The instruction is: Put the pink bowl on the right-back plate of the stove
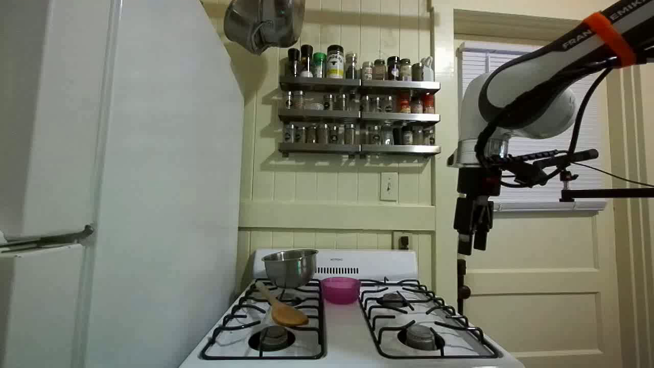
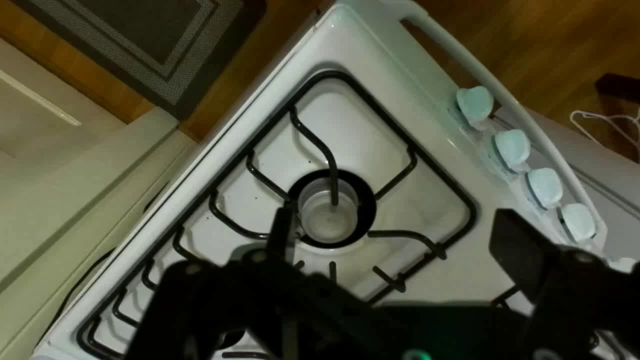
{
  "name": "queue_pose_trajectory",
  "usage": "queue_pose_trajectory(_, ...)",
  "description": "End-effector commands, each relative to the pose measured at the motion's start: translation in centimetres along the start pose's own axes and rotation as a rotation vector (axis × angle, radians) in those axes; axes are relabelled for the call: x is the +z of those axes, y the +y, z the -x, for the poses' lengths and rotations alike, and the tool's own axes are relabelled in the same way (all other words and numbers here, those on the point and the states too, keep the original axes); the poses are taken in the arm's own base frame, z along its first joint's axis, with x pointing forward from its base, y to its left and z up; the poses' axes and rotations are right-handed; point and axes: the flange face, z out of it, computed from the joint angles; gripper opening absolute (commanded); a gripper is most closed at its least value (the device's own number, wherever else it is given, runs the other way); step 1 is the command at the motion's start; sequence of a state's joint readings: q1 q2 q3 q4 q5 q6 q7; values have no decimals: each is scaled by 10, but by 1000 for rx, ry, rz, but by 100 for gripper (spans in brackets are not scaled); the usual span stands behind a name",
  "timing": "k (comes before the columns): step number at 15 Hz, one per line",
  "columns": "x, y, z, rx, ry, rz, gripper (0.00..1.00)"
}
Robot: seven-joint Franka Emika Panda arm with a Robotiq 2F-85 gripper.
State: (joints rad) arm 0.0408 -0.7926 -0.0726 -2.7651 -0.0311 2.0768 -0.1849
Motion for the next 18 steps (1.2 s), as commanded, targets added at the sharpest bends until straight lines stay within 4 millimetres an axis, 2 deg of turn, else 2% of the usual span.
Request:
queue_pose_trajectory(1, 5, -1, 2, 0, -14, -3, 100)
queue_pose_trajectory(4, 17, -2, 6, 0, -41, -8, 100)
queue_pose_trajectory(12, 17, -2, 5, 0, -43, -8, 100)
queue_pose_trajectory(14, 20, 13, -8, 71, -9, 14, 100)
queue_pose_trajectory(18, 30, 51, -50, 183, 73, 13, 100)
